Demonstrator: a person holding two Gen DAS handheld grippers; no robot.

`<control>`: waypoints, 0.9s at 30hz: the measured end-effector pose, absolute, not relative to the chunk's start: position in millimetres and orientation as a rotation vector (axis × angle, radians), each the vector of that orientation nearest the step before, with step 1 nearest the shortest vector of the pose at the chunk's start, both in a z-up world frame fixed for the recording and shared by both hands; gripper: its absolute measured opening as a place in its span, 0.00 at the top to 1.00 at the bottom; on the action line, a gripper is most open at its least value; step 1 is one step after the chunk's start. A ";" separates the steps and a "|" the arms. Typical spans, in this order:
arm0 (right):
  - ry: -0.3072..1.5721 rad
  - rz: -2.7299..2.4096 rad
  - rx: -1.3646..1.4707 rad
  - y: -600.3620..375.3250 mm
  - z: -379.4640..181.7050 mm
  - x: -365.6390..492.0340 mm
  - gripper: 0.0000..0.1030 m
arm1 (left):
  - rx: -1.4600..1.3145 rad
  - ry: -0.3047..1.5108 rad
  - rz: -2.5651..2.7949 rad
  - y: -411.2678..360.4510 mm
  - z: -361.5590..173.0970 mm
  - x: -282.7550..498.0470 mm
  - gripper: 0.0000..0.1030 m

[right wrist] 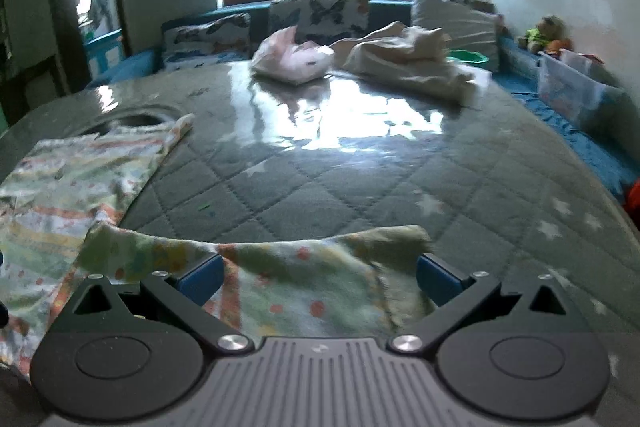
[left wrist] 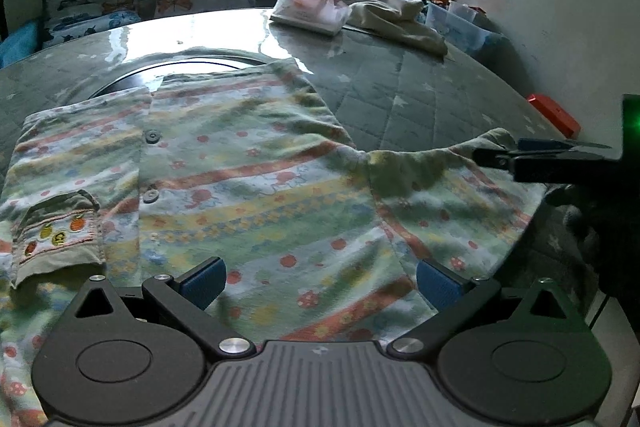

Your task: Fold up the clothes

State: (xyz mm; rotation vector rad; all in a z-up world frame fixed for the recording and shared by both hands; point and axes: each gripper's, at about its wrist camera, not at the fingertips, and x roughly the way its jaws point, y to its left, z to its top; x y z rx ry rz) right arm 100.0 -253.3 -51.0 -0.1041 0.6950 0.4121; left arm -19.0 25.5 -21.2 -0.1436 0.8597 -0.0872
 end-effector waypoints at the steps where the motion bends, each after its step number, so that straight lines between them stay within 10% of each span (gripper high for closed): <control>1: 0.691 0.402 -0.101 -257.2 -49.9 97.6 0.00 | -0.142 0.861 -0.087 24.9 -21.7 -18.6 0.00; 27: 0.728 0.260 -0.031 -299.7 -56.1 80.9 0.16 | -0.142 0.887 -0.065 21.8 -23.0 -12.2 0.00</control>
